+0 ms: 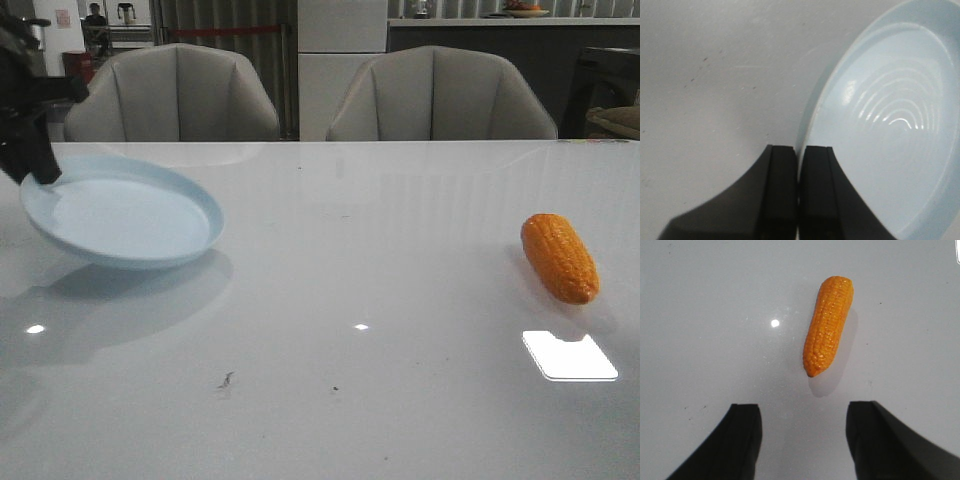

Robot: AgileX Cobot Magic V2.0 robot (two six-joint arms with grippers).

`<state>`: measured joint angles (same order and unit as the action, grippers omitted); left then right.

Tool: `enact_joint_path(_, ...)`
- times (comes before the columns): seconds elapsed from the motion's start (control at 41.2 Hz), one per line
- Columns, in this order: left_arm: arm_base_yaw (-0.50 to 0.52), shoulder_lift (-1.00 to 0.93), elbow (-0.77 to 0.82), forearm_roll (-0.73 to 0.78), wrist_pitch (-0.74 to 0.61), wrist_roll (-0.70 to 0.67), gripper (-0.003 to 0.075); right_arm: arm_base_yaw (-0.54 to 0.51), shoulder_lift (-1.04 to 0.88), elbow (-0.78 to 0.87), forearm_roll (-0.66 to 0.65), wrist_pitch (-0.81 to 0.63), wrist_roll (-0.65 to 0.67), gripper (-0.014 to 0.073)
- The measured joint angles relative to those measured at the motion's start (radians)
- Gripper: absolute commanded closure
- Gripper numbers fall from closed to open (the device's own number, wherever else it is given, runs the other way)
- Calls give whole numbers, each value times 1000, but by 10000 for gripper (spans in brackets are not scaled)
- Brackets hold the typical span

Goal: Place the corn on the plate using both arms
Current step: 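Lift the plate with the left gripper and carry it toward the table center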

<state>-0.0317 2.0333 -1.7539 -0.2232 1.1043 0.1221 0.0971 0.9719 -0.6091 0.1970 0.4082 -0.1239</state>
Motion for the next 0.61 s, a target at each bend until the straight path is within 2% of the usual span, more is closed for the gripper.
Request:
enact_joint_path(0.17, -8, 0, -96, -137, 43, 8, 632, 0, 0, 0, 0, 0, 0, 109)
enact_joint_path(0.291, -44, 0, -133, -171, 52, 8, 632, 0, 0, 0, 0, 0, 0, 109)
enact_joint_path(0.606, -236, 24, -147, -198, 22, 8, 631, 0, 0, 0, 0, 0, 0, 109)
